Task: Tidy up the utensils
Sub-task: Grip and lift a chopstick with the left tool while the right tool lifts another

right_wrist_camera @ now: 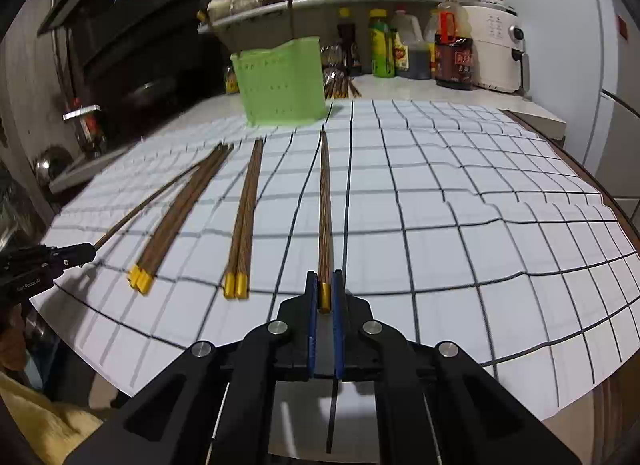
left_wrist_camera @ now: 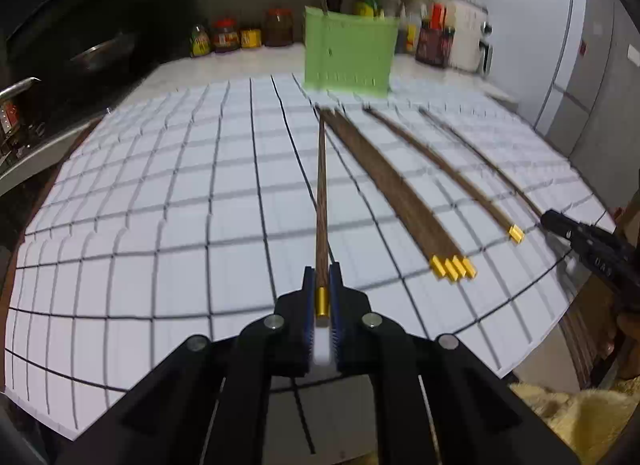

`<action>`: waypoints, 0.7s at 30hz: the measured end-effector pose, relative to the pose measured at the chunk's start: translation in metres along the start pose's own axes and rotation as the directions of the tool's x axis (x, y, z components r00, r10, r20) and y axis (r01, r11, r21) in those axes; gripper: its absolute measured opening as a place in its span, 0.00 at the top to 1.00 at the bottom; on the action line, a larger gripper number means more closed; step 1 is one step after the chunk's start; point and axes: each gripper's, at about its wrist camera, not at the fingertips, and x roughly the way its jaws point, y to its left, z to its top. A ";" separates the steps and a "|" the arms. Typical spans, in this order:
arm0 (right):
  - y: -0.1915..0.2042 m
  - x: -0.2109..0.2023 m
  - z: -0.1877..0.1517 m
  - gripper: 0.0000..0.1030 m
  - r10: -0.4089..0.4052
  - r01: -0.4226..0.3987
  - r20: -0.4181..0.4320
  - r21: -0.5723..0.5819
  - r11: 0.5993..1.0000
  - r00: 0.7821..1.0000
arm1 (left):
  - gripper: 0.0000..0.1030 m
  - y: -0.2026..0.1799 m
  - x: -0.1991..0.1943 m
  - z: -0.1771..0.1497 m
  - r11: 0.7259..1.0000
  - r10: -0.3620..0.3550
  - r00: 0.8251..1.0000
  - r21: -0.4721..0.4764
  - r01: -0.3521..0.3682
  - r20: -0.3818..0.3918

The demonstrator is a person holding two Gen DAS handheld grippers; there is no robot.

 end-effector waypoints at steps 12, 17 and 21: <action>0.002 -0.058 0.049 0.93 0.032 -0.035 0.181 0.015 0.999 0.983 | 0.93 0.010 -0.074 0.048 1.000 0.005 0.952 -0.023 0.003 0.306; 0.004 -0.085 0.083 0.93 0.056 -0.060 0.268 0.005 0.998 0.962 | 0.93 0.017 -0.107 0.079 1.000 -0.003 0.901 -0.015 0.010 0.433; 0.008 -0.100 0.114 0.93 0.069 -0.070 0.332 -0.010 0.997 0.941 | 0.93 0.025 -0.118 0.100 0.999 -0.014 0.873 -0.026 0.031 0.488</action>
